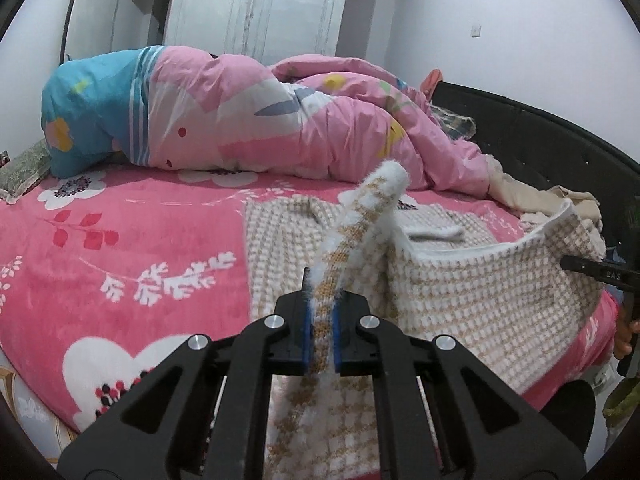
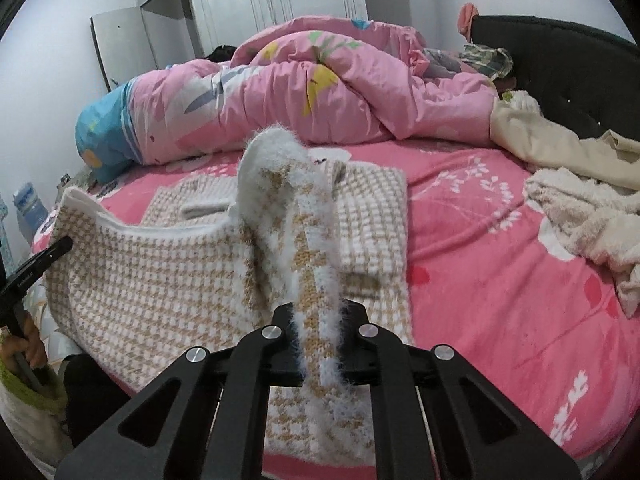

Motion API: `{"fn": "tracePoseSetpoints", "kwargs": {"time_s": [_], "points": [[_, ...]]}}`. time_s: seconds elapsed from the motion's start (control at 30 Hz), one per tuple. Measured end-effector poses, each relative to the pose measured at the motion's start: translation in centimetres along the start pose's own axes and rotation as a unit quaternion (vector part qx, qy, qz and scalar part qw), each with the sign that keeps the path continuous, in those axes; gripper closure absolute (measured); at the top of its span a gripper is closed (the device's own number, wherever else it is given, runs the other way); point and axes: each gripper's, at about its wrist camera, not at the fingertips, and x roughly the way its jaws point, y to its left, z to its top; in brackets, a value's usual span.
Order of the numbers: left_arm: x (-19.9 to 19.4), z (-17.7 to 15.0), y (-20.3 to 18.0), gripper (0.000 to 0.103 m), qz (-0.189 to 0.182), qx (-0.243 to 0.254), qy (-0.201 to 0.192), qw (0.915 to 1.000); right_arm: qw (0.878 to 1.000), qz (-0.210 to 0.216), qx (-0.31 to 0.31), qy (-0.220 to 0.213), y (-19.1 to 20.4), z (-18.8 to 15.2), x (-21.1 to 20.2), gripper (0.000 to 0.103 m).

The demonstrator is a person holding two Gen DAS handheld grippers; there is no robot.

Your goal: Fold large clothes

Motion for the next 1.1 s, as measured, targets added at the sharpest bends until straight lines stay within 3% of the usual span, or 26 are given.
{"fn": "tracePoseSetpoints", "kwargs": {"time_s": [0.17,0.43,0.8,1.1], "points": [[2.7,0.2,0.6,0.096,0.019,0.003,0.015,0.9997,1.000,-0.007,0.001,0.005,-0.9,0.9,2.8,0.095],[8.1,-2.4,2.3,0.096,0.037,-0.032,0.108,0.9930,0.998,-0.020,0.002,0.063,-1.4,-0.4,7.9,0.095],[8.9,-3.2,2.3,0.094,0.016,-0.036,0.150,0.9879,0.995,-0.015,0.016,0.094,-1.6,-1.4,9.4,0.095],[9.5,-3.7,1.6,0.082,0.019,-0.025,0.181,0.9831,0.995,-0.019,0.015,0.101,-1.1,-1.6,9.8,0.095]]}}
